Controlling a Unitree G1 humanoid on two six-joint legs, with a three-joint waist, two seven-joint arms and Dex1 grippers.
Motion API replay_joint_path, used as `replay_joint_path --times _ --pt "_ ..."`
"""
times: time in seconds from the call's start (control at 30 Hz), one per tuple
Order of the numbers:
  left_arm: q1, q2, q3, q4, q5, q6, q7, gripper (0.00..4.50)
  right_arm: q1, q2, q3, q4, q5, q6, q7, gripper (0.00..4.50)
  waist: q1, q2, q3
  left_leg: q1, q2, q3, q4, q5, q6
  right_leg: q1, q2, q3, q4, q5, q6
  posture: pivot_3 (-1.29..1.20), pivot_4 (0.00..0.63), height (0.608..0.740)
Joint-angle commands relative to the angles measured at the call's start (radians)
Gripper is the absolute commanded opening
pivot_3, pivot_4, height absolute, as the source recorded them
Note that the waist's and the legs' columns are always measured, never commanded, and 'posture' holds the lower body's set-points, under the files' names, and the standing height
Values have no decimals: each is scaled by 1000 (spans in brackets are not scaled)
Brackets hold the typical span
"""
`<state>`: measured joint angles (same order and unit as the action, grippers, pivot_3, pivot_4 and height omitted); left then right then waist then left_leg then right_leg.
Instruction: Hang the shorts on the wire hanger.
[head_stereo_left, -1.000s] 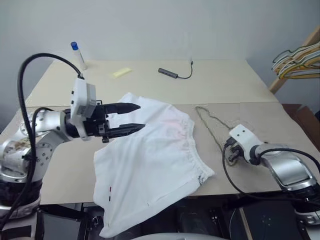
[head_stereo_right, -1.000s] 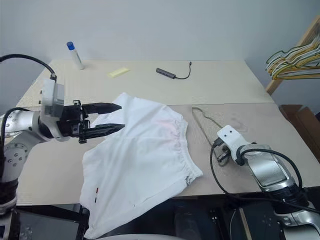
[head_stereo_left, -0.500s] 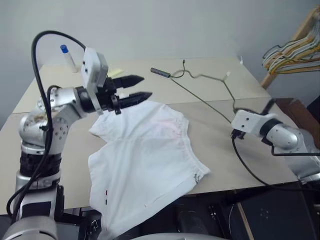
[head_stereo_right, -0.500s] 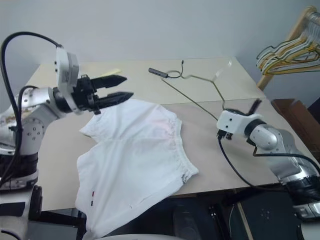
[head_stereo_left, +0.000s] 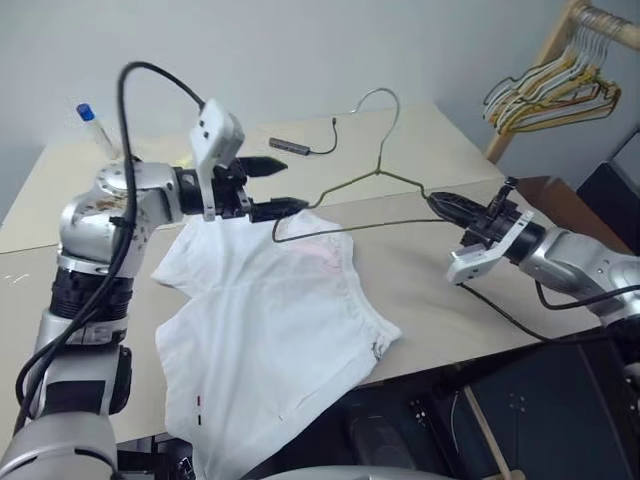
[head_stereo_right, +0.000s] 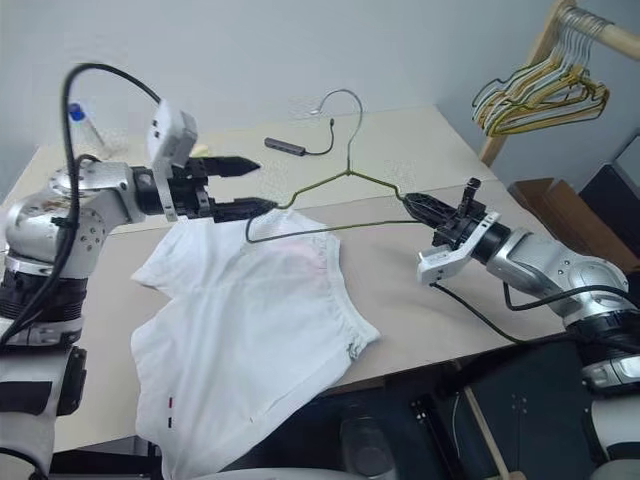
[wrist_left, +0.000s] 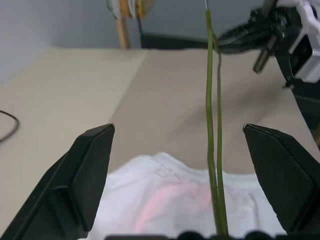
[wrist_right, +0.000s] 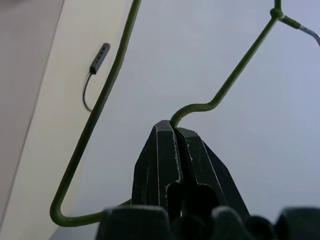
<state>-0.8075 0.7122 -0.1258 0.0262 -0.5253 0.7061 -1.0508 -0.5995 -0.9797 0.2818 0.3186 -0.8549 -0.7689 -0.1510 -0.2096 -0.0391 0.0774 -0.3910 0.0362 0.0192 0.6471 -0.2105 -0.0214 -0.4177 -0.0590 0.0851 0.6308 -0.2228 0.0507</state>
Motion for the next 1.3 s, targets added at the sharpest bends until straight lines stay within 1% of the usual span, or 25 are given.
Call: replay_joint_path --times 0.03,0.17,0.23,0.27,0.3,0.33,0.43,0.63,0.73,0.9,1.03,1.17,1.2,1.27,1.3 --pt "-4 13 -62 -7 37 -4 -84 4461 -43 9 -22 -25 -2 -22 -9 0 -7 0 0 0 0 0 0 0 0 0 0 0 0 0 1 -150 0 740" --pt "-22 26 -145 11 89 38 -130 4461 -68 17 -23 -22 -12 -21 2 0 -23 0 0 0 -1 0 0 0 0 0 0 1 0 1 1 -154 0 740" --pt "-29 20 -167 17 122 56 -113 4461 -73 20 -26 -27 -11 -20 6 0 -28 0 0 1 -1 0 0 0 0 0 0 2 1 0 1 -156 0 740" --pt "-27 9 -162 18 131 58 -94 4167 -72 21 -29 -31 -9 -20 10 0 -30 0 0 2 -1 -1 0 0 0 1 0 2 1 0 1 -157 0 740" --pt "-25 0 -153 21 134 55 -84 4050 -71 21 -32 -34 -8 -20 12 0 -30 0 0 2 -1 -1 0 0 0 1 0 2 1 0 1 -157 0 740" --pt "-22 -7 -143 25 136 52 -76 3813 -70 20 -33 -35 -8 -21 13 0 -31 0 0 2 -2 -1 0 0 1 1 0 3 1 1 1 -157 0 740" --pt "-23 -18 -120 33 139 62 -62 2833 -71 15 -33 -30 -16 -22 12 0 -31 0 0 2 -2 -1 0 0 1 1 0 3 1 1 2 -157 0 740" --pt "-12 -10 -75 19 113 89 -71 876 -81 7 -29 -22 -32 -47 -8 0 -31 0 0 3 -2 -1 0 0 1 1 0 4 2 1 2 -147 0 740" --pt "-2 -3 -62 7 109 93 -78 32 -84 -1 -24 -9 -47 -65 -18 0 -31 0 0 2 -2 -1 1 0 1 1 0 5 1 1 3 -143 0 740" --pt "11 5 -51 -11 105 103 -81 32 -80 1 -25 -11 -35 -87 -13 0 -31 0 0 3 -2 -1 1 0 1 1 0 5 2 2 3 -139 0 740" --pt "18 16 -53 -13 116 89 -86 0 -72 -6 -30 -2 55 -152 37 1037 -31 0 0 3 -2 0 1 0 1 1 0 6 2 2 3 -137 0 740" --pt "43 17 -40 -2 154 30 -44 0 -45 -38 -41 -5 220 -208 154 2417 -31 0 0 4 -3 -1 1 0 1 3 0 6 1 2 3 -139 0 740" --pt "68 24 -41 -14 179 -15 -30 0 -23 -51 -34 -15 337 -192 230 2731 -30 0 0 5 -3 -1 1 0 1 4 0 5 1 2 3 -139 0 740" --pt "170 26 -14 -39 229 -254 -33 0 39 -74 -17 -75 636 -122 397 3467 -31 0 -1 9 -2 -1 1 0 2 9 0 5 -1 2 3 -140 0 740" --pt "214 30 -2 -44 248 -356 -41 0 80 -83 -13 -138 824 -44 497 3745 -33 0 -1 12 -2 -1 0 -1 3 14 0 5 -2 2 3 -139 0 740"
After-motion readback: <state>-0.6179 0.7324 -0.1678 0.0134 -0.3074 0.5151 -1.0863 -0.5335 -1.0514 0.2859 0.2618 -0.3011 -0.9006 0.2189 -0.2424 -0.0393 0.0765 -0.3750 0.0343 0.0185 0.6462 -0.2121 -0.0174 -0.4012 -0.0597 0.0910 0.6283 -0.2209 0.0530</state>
